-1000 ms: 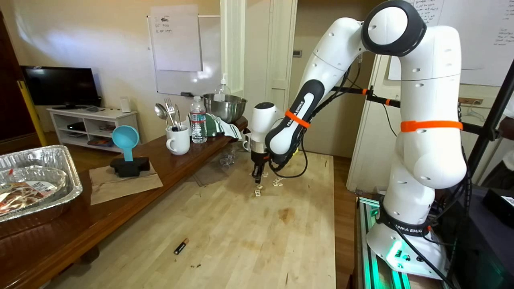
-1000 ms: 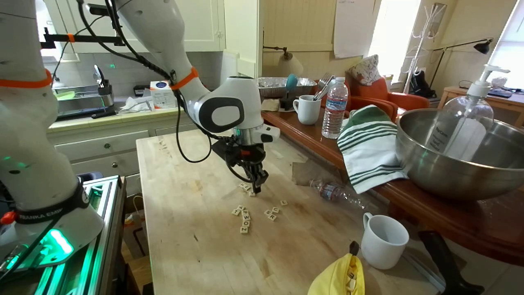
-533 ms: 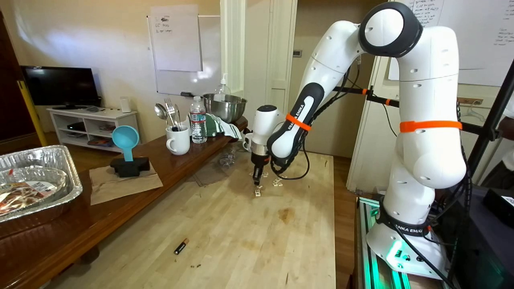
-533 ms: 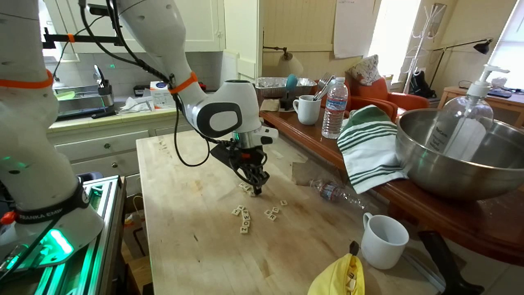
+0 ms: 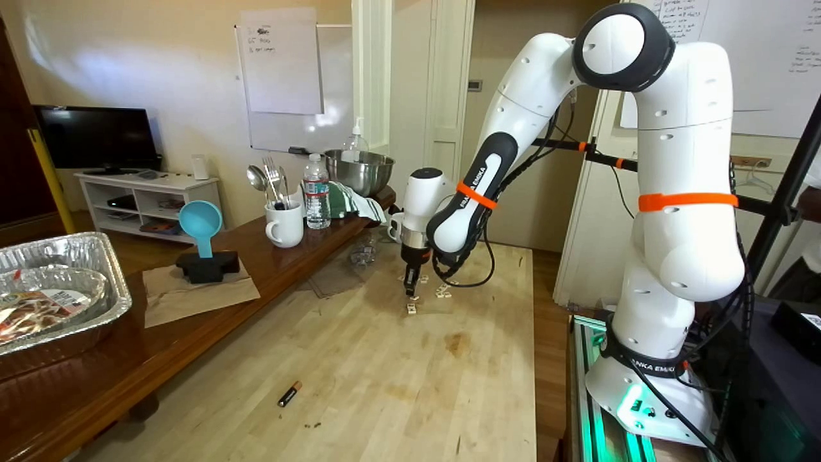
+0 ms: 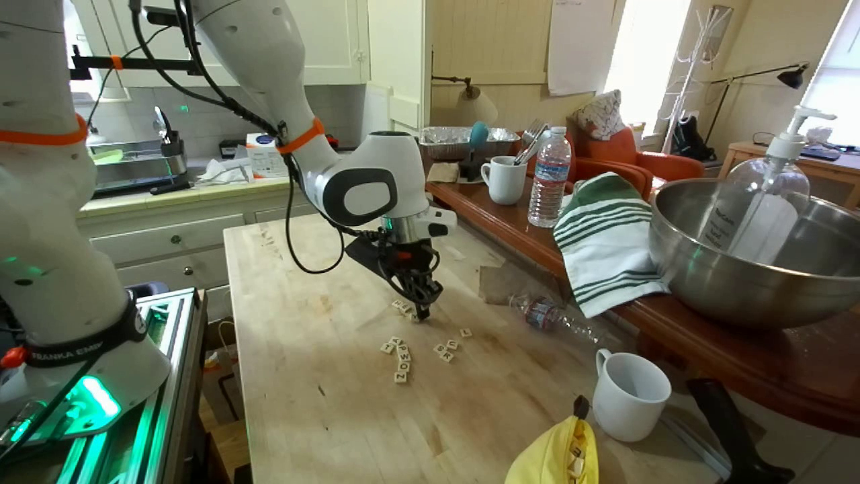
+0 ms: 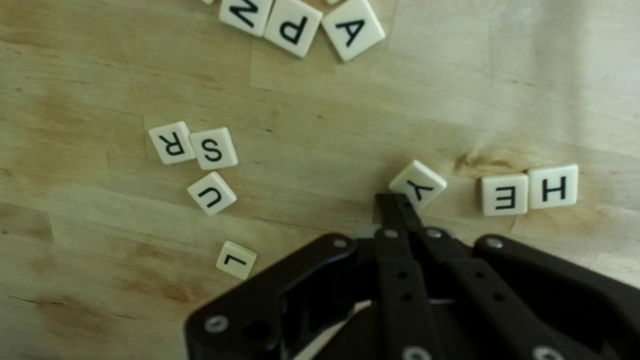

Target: Use the tile letters to spell the word hey

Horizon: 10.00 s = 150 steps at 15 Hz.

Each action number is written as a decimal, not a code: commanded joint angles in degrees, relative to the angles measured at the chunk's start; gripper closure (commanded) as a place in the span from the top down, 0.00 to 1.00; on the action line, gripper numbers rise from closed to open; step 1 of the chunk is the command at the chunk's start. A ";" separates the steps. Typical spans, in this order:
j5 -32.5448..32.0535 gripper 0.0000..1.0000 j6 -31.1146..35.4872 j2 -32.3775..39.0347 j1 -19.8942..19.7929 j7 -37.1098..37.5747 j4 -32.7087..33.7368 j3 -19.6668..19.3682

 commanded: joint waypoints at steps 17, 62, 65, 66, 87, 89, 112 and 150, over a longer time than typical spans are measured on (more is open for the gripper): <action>3.61 0.00 -2.47 -0.66 0.19 13.44 -0.15 -0.41; 0.64 0.00 -1.80 -0.01 0.45 14.65 -0.92 0.10; 1.57 0.00 -1.98 0.06 0.57 15.76 -0.73 0.19; 1.60 0.00 -2.07 0.06 0.61 15.93 -0.73 0.22; 0.56 0.00 -5.08 -0.02 3.14 26.96 0.01 -0.84; 0.63 0.00 -5.83 -0.06 3.25 27.78 0.18 -0.70; 0.88 0.00 -7.05 0.65 4.08 36.55 1.48 -0.81; 18.42 1.00 -13.59 -9.80 -2.10 -12.52 -1.12 8.63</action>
